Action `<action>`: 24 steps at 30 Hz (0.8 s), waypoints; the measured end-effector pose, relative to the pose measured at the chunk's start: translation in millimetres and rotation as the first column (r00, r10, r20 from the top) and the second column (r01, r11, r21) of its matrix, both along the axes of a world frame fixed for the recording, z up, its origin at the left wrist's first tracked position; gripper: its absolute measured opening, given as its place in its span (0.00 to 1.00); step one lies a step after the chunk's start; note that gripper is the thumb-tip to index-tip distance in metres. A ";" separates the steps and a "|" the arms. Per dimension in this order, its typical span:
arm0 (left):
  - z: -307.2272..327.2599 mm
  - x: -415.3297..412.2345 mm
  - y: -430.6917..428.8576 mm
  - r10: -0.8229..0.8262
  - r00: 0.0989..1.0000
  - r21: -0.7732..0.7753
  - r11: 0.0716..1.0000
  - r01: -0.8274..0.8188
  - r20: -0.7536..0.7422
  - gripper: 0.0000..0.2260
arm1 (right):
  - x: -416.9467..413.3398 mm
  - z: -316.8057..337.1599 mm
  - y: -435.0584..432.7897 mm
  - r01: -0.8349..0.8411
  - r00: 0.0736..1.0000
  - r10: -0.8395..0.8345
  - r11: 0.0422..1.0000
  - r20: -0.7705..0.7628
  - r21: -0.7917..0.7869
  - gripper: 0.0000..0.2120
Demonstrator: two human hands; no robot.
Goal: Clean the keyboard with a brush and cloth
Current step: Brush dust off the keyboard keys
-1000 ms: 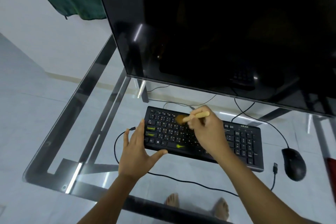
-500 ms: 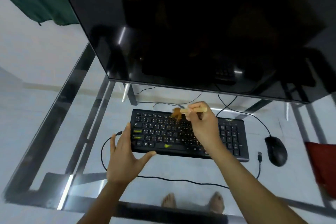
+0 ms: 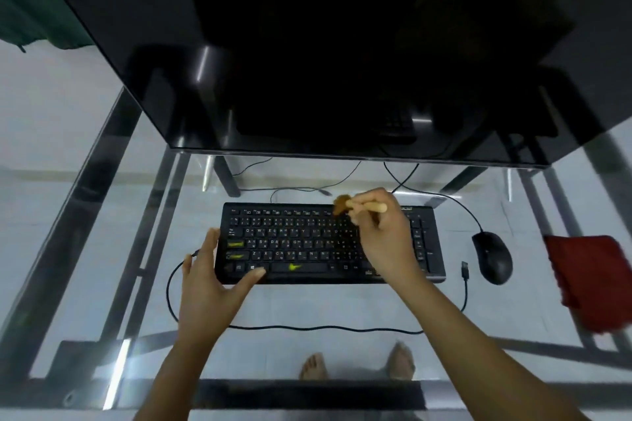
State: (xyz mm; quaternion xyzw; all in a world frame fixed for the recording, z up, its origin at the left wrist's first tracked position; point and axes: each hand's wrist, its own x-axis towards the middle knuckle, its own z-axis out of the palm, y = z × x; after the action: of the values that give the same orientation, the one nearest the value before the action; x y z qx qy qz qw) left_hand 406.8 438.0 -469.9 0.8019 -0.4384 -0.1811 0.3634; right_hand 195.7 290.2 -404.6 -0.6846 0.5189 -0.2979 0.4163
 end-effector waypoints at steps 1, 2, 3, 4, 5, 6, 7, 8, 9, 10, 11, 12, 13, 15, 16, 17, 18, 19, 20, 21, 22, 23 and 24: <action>-0.5 1.0 -1.7 0.029 0.999 0.021 0.999 -0.029 0.017 0.34 | -3.3 2.0 3.1 -0.053 0.999 0.052 0.996 0.014 0.078 0.05; -3.5 1.4 -3.2 0.046 0.997 0.058 0.997 -0.049 0.057 0.37 | -6.1 -2.0 6.3 -0.138 0.990 0.137 0.976 0.017 0.167 0.03; -6.2 0.5 -4.6 0.027 0.994 0.083 0.996 -0.036 0.107 0.40 | -8.4 -4.7 9.5 -0.166 0.984 0.176 0.966 -0.031 0.199 0.03; -9.4 -2.3 -6.4 -0.018 0.988 0.091 0.996 0.004 0.155 0.42 | -11.4 -8.6 10.6 -0.122 0.990 0.133 0.975 -0.045 0.185 0.05; -8.9 -8.2 -9.2 -0.076 0.979 0.094 0.994 0.059 0.188 0.43 | -13.8 -7.5 10.6 -0.031 0.997 0.038 0.993 -0.060 0.111 0.09; -6.3 -15.7 -12.4 -0.131 0.969 0.101 0.989 0.112 0.209 0.44 | -17.0 -6.9 8.9 0.056 0.998 -0.055 0.997 -0.019 0.060 0.12; -4.5 -22.8 -16.1 -0.189 0.956 0.106 0.980 0.168 0.225 0.44 | -19.6 -6.3 7.6 0.077 0.997 -0.078 0.996 0.023 0.047 0.11; -2.5 -29.4 -20.9 -0.247 0.940 0.111 0.968 0.227 0.234 0.44 | -20.5 -4.0 8.1 0.045 0.996 -0.052 0.994 0.069 0.100 0.08; -1.1 -35.6 -25.3 -0.302 0.923 0.116 0.953 0.281 0.240 0.45 | -19.6 -1.7 9.6 -0.048 0.997 0.035 0.980 0.069 0.193 0.04; -1.3 -40.5 -29.9 -0.353 0.904 0.133 0.935 0.330 0.240 0.46 | -19.4 -2.5 11.3 -0.117 0.993 0.109 0.960 0.046 0.254 0.04; -0.6 -45.2 -35.3 -0.403 0.885 0.168 0.913 0.372 0.233 0.48 | -19.8 -3.5 10.6 -0.116 0.991 0.129 0.966 -0.040 0.233 0.04; -0.1 -48.5 -41.1 -0.444 0.866 0.208 0.891 0.402 0.228 0.50 | -21.1 -4.2 8.4 -0.045 0.995 0.060 0.985 -0.086 0.166 0.06; -0.1 -50.6 -46.5 -0.474 0.851 0.240 0.874 0.422 0.227 0.52 | -22.2 -1.0 5.5 0.050 0.991 -0.046 0.998 -0.128 0.030 0.07; -1.0 -52.3 -55.1 -0.499 0.837 0.278 0.856 0.436 0.226 0.56 | -26.0 4.3 0.7 0.084 0.995 -0.085 0.996 -0.060 -0.014 0.05; -1.8 -52.2 -57.6 -0.508 0.832 0.301 0.847 0.438 0.220 0.57 | -25.6 8.4 0.2 0.019 1.000 -0.018 0.994 -0.002 0.111 0.04; -3.3 -51.8 -58.5 -0.517 0.828 0.326 0.838 0.437 0.218 0.58 | -24.7 9.9 1.5 -0.104 0.994 0.106 0.959 0.007 0.265 0.04; -5.5 -51.5 -58.6 -0.522 0.823 0.346 0.832 0.434 0.224 0.59 | -25.9 10.5 3.2 -0.205 0.973 0.228 0.907 -0.020 0.367 0.03; -7.0 -51.9 -58.1 -0.524 0.819 0.357 0.830 0.429 0.235 0.59 | -29.3 7.7 2.5 -0.242 0.949 0.297 0.900 -0.105 0.363 0.04; -7.6 -52.5 -57.5 -0.521 0.819 0.359 0.832 0.423 0.241 0.59 | -32.3 6.5 0.5 -0.205 0.950 0.264 0.930 -0.166 0.304 0.04; -7.0 -53.6 -57.1 -0.516 0.821 0.359 0.835 0.418 0.244 0.59 | -36.1 7.4 -1.8 -0.127 0.963 0.163 0.977 -0.214 0.170 0.05; -6.6 -54.9 -57.1 -0.511 0.824 0.359 0.837 0.413 0.246 0.59 | -40.8 9.0 -4.1 -0.049 0.981 0.064 0.995 -0.184 0.081 0.05; -5.7 -56.2 -57.3 -0.511 0.822 0.363 0.837 0.410 0.251 0.59 | -44.7 10.4 -5.1 -0.029 0.992 0.040 0.995 -0.116 0.094 0.05; -5.1 -57.2 -57.7 -0.517 0.816 0.369 0.834 0.411 0.258 0.59 | -46.6 13.4 -3.6 -0.073 0.994 0.086 0.979 -0.063 0.188 0.04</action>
State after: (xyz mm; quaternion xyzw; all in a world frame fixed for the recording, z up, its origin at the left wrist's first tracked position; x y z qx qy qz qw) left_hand 349.7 380.3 -475.0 0.7330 -0.6471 -0.1843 0.0997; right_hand 149.0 286.6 -391.2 -0.6732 0.5311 -0.2068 0.4711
